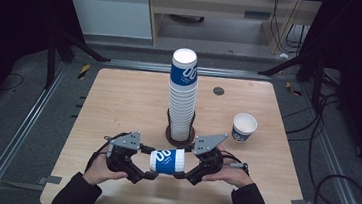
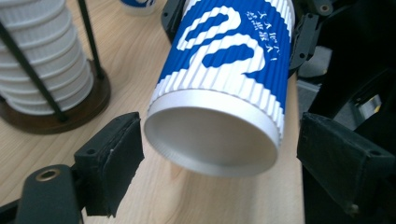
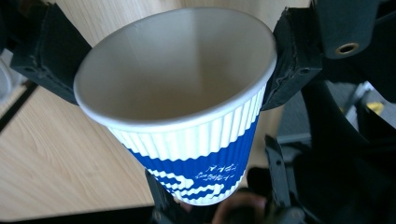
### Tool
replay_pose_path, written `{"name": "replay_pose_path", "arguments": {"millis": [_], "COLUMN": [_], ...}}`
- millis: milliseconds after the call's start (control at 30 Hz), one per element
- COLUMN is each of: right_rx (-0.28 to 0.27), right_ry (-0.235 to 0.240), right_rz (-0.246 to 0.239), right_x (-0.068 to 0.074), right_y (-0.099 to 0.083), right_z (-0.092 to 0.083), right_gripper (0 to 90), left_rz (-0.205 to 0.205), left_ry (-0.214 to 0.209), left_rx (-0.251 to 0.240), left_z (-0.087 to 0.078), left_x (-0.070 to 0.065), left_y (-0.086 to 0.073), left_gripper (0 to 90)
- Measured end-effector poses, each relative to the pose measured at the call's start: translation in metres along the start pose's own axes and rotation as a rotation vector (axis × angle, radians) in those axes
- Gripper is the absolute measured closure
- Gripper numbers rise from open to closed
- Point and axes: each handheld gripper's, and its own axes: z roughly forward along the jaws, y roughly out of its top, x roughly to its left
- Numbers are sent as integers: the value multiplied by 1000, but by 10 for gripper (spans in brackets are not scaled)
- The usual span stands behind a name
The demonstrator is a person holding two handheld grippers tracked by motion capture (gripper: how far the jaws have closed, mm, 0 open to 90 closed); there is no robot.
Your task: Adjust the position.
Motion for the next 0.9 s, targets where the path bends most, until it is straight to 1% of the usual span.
{"name": "replay_pose_path", "arguments": {"millis": [100, 267, 367, 433, 567, 600, 667, 800, 900], "right_rx": [47, 137, 171, 177, 183, 184, 186, 185, 171], "right_ry": [-9, -4, 12, 21, 32, 33, 37, 44, 41], "right_rz": [0, -16, -20, -20, -25, -26, -29, -23, -21], "right_x": [0, 2, 4, 5, 6, 7, 7, 7, 7], "right_y": [-2, -4, -4, -3, -2, -1, 0, 0, 0], "right_z": [4, 17, 26, 29, 33, 33, 34, 34, 32], "right_gripper": [163, 162, 162, 162, 161, 161, 160, 154, 138], "left_rz": [19, 72, 98, 112, 122, 122, 125, 124, 121], "left_ry": [16, 43, 55, 54, 60, 72, 66, 55, 54], "left_rx": [62, 158, 200, 225, 254, 252, 254, 251, 235], "left_z": [7, 20, 27, 31, 36, 37, 37, 36, 34], "left_x": [-1, -5, -8, -10, -13, -13, -13, -13, -12], "left_y": [-2, -3, -4, -4, -5, -5, -5, -5, -4], "left_gripper": [121, 120, 127, 134, 195, 211, 237, 247, 251]}}
